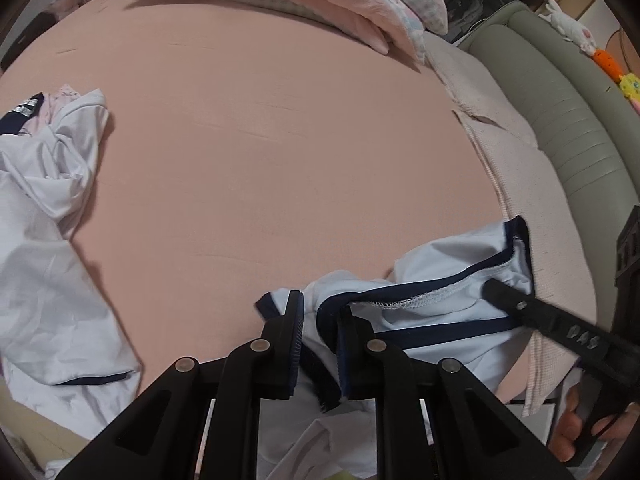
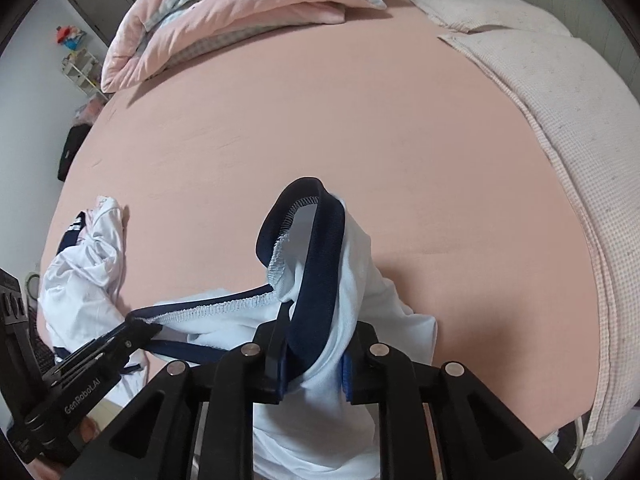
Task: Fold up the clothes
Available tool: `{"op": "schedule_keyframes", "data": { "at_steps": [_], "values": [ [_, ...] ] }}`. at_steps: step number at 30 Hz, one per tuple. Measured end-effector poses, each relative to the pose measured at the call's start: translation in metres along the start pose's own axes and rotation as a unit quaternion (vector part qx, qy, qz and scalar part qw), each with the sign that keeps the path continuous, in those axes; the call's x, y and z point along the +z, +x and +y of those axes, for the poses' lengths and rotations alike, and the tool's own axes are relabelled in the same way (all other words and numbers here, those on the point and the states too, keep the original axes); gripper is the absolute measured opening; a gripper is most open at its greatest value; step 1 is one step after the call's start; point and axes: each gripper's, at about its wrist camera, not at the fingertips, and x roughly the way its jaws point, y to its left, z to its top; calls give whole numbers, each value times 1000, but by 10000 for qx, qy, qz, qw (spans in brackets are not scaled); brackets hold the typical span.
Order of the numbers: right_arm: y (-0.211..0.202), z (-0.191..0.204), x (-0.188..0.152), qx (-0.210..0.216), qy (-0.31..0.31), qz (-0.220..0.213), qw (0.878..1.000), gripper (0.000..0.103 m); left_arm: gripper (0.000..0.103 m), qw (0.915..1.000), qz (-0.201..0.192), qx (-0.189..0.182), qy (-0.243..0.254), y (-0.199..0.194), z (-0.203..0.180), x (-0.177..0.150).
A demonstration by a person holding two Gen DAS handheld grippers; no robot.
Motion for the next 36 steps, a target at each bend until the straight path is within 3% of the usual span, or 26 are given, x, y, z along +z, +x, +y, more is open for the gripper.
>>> {"op": "schedule_keyframes", "data": {
  "at_steps": [2, 5, 9, 12, 15, 18, 24, 31, 36],
  "values": [
    [-3, -9, 0, 24, 35, -80, 10000, 33, 13, 10000, -27, 85, -16, -2, 1, -2],
    [7, 3, 24, -163, -23, -295, 9994, 40, 13, 9999, -50, 108, 21, -3, -3, 0],
    [-8, -7, 30, -340, -161, -295, 9989, 41, 13, 9992, -73, 375, 145, 9, -20, 9],
    [21, 24, 61, -242, -266, -311, 9989, 41, 13, 9971, -144, 709, 241, 7, -16, 7],
    [9, 16, 59, 102, -345, -370, 9987, 41, 13, 9987, -58, 513, -10, 8, -3, 7],
    [10, 21, 66, -248, -565, -389, 9973, 41, 13, 9990, 30, 412, -198, 10, 7, 8],
    [20, 27, 83, -380, -751, 0, 9965, 41, 13, 9990, 50, 383, -214, 7, 9, 6],
    [34, 48, 111, -340, -892, 104, 9954, 41, 13, 9988, 103, 439, -193, 6, 13, 2],
    [64, 61, 117, -923, -1430, 852, 9817, 42, 13, 9988, 156, 430, -194, 7, 16, 1]
  ]
}}
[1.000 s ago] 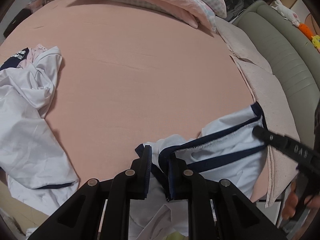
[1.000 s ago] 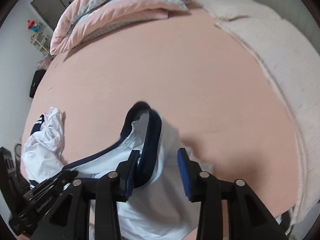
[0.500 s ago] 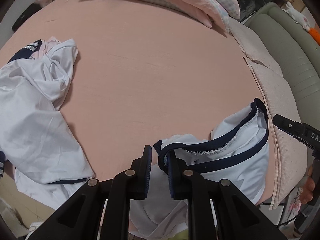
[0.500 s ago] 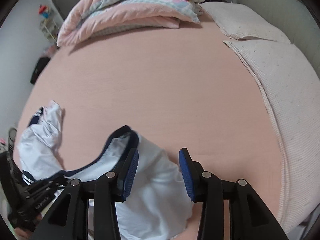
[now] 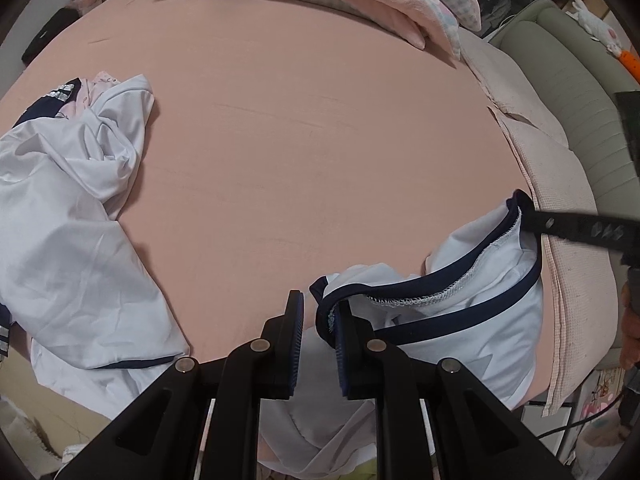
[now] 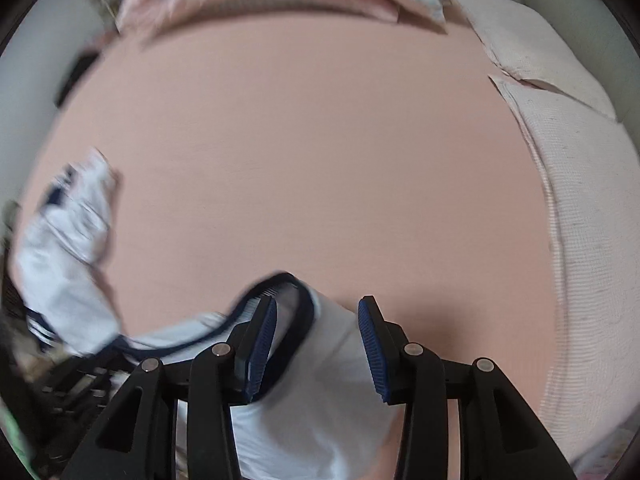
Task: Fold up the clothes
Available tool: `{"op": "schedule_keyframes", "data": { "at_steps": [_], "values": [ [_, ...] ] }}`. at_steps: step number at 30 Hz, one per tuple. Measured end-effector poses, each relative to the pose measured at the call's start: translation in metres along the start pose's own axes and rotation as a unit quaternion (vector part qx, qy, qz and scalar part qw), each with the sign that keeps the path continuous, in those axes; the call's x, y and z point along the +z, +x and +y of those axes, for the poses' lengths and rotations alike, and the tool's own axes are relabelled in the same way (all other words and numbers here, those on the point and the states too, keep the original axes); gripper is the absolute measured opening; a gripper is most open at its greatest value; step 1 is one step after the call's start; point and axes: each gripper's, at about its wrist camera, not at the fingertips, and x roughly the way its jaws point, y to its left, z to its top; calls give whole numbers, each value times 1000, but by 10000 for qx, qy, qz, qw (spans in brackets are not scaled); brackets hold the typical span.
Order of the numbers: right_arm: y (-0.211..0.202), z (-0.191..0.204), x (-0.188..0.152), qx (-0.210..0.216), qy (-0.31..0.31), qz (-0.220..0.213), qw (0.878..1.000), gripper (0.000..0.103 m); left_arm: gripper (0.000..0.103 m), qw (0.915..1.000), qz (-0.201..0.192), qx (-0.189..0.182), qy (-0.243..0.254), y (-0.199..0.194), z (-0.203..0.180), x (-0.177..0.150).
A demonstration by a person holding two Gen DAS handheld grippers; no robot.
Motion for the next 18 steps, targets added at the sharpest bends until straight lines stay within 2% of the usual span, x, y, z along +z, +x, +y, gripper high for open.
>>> {"op": "schedule_keyframes", "data": {
  "at_steps": [2, 7, 10, 14, 15, 16, 17, 18],
  "values": [
    [12, 4, 3, -218, -211, 230, 9993, 42, 13, 10000, 11, 3, 1, 2, -2, 1],
    [37, 0, 10, 178, -97, 678, 9975, 42, 13, 10000, 23, 21, 57, 8, -10, 4],
    [49, -1, 13, 34, -34, 769, 9970, 42, 13, 10000, 26, -14, 48, 10, -10, 4],
    [53, -5, 9, -117, 19, 540, 9985, 40, 13, 10000, 54, -57, -23, 12, -6, 4],
    [53, -9, 6, -106, 121, 482, 9987, 37, 13, 9999, 69, -96, -59, 12, -4, 4],
    [52, -14, 3, -88, 237, 425, 9988, 22, 13, 9998, 83, -140, -94, 13, -3, 4],
    [51, -19, -1, -71, 354, 368, 9987, 16, 13, 9997, 90, -184, -119, 12, -2, 4],
    [47, -24, -5, -74, 452, 262, 9986, 16, 13, 9996, 89, -216, -130, 12, -3, 4]
  ]
}}
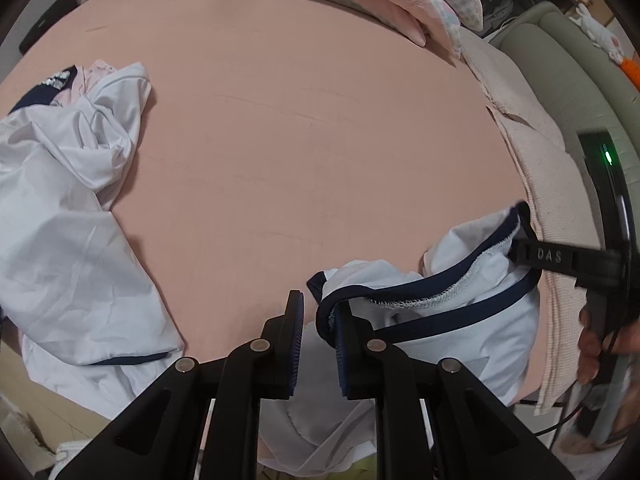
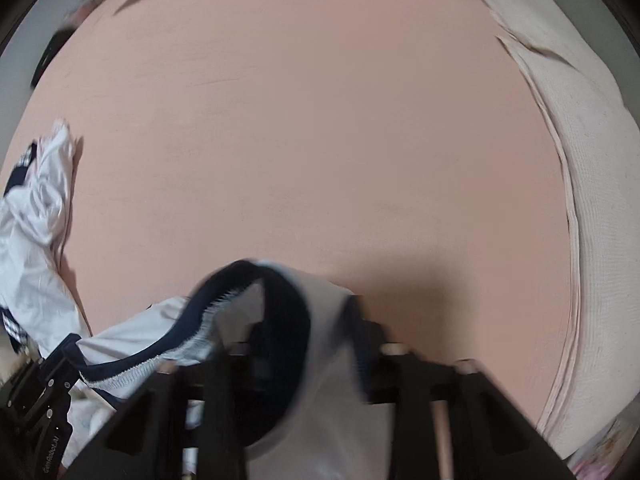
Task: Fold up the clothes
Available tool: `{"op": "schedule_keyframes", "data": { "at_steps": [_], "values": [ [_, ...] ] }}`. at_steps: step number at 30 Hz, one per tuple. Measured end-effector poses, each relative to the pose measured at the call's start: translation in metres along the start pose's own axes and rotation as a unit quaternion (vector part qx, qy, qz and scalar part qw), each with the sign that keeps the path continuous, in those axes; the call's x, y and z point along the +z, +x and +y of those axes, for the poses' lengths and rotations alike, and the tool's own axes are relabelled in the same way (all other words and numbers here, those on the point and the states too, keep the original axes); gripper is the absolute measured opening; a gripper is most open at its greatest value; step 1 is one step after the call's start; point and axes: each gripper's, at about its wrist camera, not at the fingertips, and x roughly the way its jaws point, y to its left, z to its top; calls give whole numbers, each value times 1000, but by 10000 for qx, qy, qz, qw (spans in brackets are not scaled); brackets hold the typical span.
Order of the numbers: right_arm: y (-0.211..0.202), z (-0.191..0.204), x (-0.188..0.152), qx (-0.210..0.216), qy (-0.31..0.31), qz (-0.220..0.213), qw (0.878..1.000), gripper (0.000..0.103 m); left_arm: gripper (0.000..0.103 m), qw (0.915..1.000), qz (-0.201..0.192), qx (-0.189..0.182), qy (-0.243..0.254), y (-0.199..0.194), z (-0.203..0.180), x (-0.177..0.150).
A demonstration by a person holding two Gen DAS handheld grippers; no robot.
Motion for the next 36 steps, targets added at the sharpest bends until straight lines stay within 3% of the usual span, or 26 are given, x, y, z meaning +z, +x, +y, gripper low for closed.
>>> {"op": "schedule_keyframes", "data": {
  "at_steps": [2, 4, 7, 10, 15, 20, 24, 31, 36],
  "values": [
    [-7, -10, -8, -64, 166, -220, 9996, 14, 13, 10000, -16, -38, 4, -1, -2, 0],
    [-19, -16, -19, -426, 261, -607, 9969, 11, 13, 10000, -37, -62, 25, -3, -4, 0],
    [-35, -24, -33, -984, 441, -1222, 9866, 11, 13, 9999, -54, -94, 64, -5, -7, -2],
    [-47, -32, -49, -1131, 774, -1640, 9769, 11, 13, 9997, -76, -194, 92, -9, -7, -5],
    [-77, -38, -72, -779, 1243, -2158, 9654, 10, 14, 9979, -96, -621, -158, -14, 4, -6],
    [-106, -29, -85, -586, 1048, -2390, 9636, 6, 20, 9890, 40, -1331, -644, -15, 19, -5],
    [-123, -26, -90, -330, 1056, -2435, 9636, 6, 52, 9876, -11, -1463, -561, -20, 13, -6],
    [-147, -5, -102, -301, 836, -2619, 9610, 6, 54, 9915, 19, -1284, -191, -13, -9, -4],
    [-163, 3, -113, -192, 719, -2719, 9594, 6, 54, 9873, 21, -1545, -369, -2, -7, 2]
  ]
}}
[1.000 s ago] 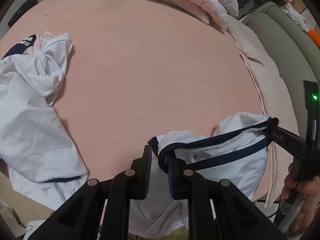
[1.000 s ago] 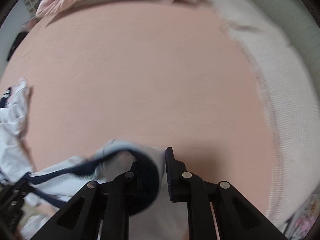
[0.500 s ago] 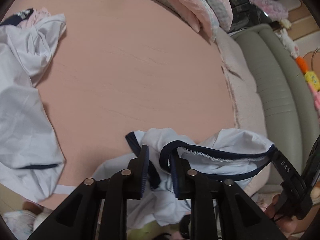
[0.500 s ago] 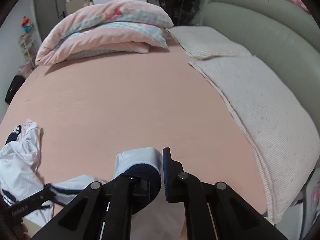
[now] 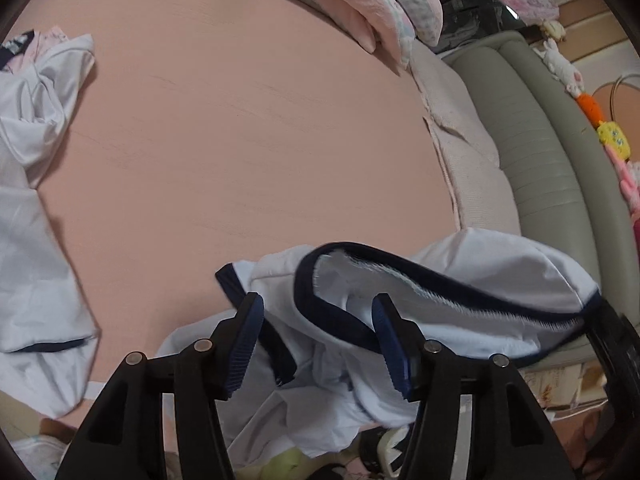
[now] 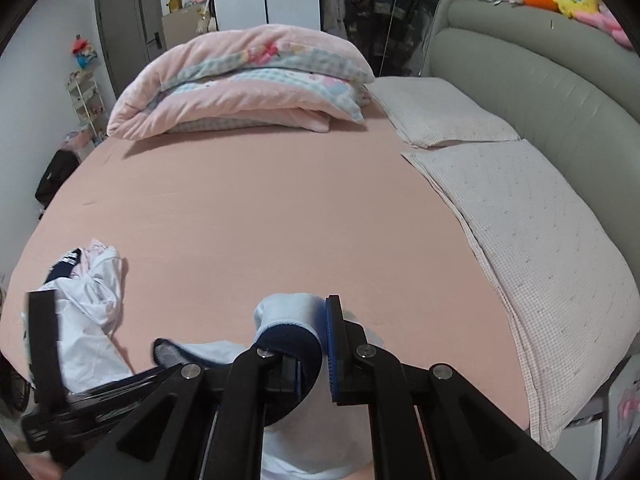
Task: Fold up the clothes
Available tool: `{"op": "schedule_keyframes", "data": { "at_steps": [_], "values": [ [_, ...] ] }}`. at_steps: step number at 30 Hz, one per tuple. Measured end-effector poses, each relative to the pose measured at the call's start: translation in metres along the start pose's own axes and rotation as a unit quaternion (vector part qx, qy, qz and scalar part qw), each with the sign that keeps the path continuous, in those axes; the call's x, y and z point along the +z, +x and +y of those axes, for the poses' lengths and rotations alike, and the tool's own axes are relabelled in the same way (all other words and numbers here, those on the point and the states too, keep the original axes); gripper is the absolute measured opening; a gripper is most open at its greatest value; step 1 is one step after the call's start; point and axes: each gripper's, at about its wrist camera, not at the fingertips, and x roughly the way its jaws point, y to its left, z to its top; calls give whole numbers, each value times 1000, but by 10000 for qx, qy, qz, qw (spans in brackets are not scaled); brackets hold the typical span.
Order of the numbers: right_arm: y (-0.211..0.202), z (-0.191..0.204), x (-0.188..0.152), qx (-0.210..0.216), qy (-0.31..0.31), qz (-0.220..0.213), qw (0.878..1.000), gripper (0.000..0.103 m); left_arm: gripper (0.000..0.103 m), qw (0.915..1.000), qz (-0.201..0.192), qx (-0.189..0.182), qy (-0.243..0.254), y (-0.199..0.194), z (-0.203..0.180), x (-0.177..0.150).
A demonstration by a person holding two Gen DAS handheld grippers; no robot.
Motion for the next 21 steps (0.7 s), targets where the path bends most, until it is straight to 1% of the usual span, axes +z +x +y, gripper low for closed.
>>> {"op": "schedule_keyframes", "data": {
  "at_steps": [3, 5, 7, 9, 11, 14, 18, 21],
  "values": [
    [-10, 2, -1, 10, -64, -84, 9999, 6, 53, 9998, -114, -157, -87, 1, 4, 4],
    [-15, 3, -2, 26, -142, -82, 9999, 6, 49, 9994, -182, -268, -143, 2, 6, 6],
    [-18, 3, -2, 120, -148, -48, 9998, 6, 24, 9990, -208, -374, -156, 3, 6, 6],
    [-20, 4, -4, 110, -178, -64, 9998, 6, 15, 9992, -83, -386, -111, 7, 1, 5],
    [-21, 6, -7, 57, -242, -74, 9997, 6, 13, 9994, -4, -344, -33, 12, -5, 3],
    [-16, 7, -8, 64, -167, -23, 9998, 6, 10, 9999, -29, -147, 15, 14, -12, -1],
    [-9, 1, -8, -19, 12, 141, 9999, 6, 9, 9993, -288, 229, -17, 0, -8, -1],
    [-7, -7, -8, -75, 114, 288, 9995, 6, 9, 9977, -545, 377, 156, -22, -11, -3]
  ]
}}
